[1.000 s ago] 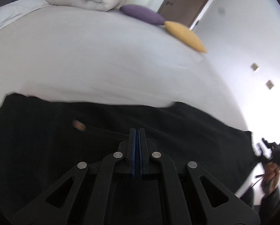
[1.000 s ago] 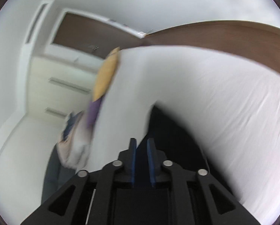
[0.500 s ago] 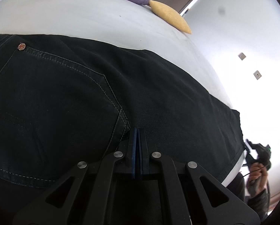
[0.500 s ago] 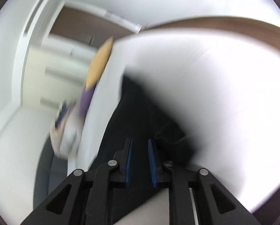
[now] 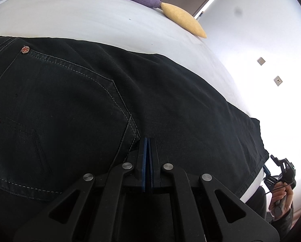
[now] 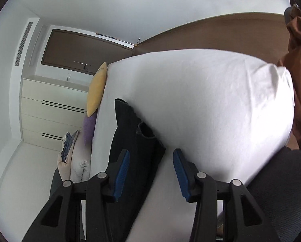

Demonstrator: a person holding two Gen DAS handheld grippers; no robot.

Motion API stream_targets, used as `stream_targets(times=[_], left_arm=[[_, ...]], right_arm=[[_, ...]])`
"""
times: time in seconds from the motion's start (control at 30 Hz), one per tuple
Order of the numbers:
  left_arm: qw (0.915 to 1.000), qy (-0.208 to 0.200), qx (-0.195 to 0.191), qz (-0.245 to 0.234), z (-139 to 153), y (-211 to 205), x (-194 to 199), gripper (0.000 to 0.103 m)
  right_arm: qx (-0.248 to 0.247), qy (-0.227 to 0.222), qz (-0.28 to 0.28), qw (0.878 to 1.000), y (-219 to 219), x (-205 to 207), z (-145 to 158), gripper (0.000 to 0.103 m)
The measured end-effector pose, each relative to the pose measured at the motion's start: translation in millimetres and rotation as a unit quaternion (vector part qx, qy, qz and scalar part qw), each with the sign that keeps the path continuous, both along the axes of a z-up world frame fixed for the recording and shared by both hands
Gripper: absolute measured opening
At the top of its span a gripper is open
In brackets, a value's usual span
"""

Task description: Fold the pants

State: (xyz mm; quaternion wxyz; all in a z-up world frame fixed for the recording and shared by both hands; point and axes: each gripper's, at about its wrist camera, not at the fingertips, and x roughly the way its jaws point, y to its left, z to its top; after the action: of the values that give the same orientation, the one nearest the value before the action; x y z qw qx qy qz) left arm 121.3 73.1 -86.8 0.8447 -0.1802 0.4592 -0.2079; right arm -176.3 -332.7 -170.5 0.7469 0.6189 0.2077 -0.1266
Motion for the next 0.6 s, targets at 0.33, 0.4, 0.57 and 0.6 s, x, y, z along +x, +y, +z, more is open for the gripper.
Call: stream_targets(times=[0.33,0.4,0.57,0.6], left_arm=[[1.0000,-0.002,0.000,-0.003,-1.4,13.9,-2.1,0.001],[1.0000,-0.002,0.001,-0.003,-1.9,13.1,-2.0,0.001],[1.0000,-0.001,-0.006,-0.003,-4.0,13.7,-2.8,0.001],[1.0000,-0.002,-0.005,-0.004,-4.6,13.2,-2.6,0.001]], right_arm=[[0.051,-0.047,-0.011,0.998,-3.6,9.8,-1.1,0.043],[0.056,-0.053,-0.016,0.997,-7.8,14.0,-2.7,0.032],[0.069,-0.058,-0.023,0.996,-14.9,26.1,-12.8,0.012],[0.063,-0.056,-0.021,0.996,-13.9,26.8,-10.1,0.012]])
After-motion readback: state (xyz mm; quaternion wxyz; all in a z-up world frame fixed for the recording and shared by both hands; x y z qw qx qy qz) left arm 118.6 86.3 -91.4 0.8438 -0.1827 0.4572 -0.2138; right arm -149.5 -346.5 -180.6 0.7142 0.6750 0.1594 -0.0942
